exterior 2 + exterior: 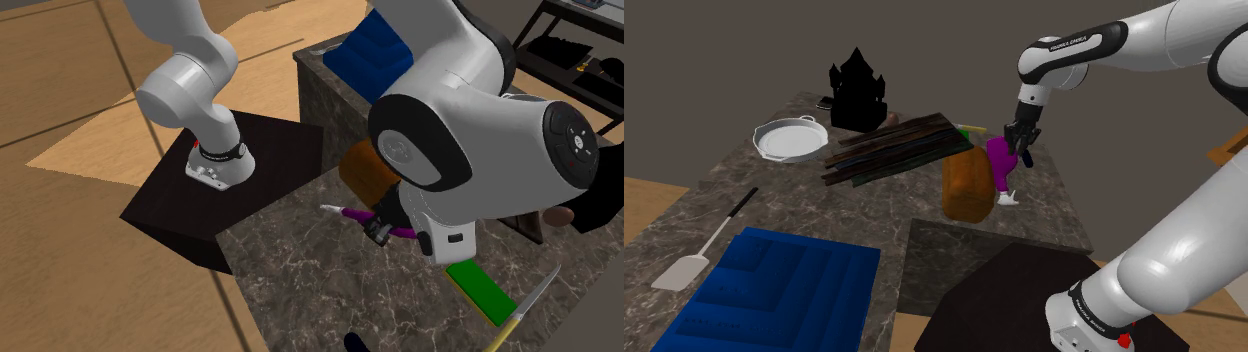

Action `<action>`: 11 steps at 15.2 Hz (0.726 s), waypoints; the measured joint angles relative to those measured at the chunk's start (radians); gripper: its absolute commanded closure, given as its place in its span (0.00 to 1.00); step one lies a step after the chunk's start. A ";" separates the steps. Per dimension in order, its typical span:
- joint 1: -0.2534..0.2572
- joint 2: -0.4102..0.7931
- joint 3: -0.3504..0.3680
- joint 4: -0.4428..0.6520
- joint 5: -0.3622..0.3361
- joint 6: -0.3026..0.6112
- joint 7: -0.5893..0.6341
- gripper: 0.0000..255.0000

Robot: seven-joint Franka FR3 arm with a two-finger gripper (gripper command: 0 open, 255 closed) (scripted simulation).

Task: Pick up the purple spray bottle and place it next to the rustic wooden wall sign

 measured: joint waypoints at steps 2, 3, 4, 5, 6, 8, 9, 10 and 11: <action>-0.002 0.011 -0.003 -0.011 0.000 0.031 -0.005 1.00; -0.002 0.017 -0.003 -0.015 0.003 0.042 -0.007 1.00; -0.002 0.022 -0.002 -0.025 0.006 0.057 -0.009 1.00; 0.001 0.032 0.001 -0.030 0.011 0.073 -0.010 1.00; 0.001 0.035 0.001 -0.037 0.013 0.085 -0.012 1.00; 0.001 0.057 0.002 -0.035 0.020 0.103 -0.018 1.00; 0.001 0.057 0.003 -0.046 0.020 0.107 -0.019 1.00; 0.001 0.064 0.004 -0.047 0.022 0.111 -0.020 1.00; 0.002 0.065 0.004 -0.049 0.023 0.112 -0.020 1.00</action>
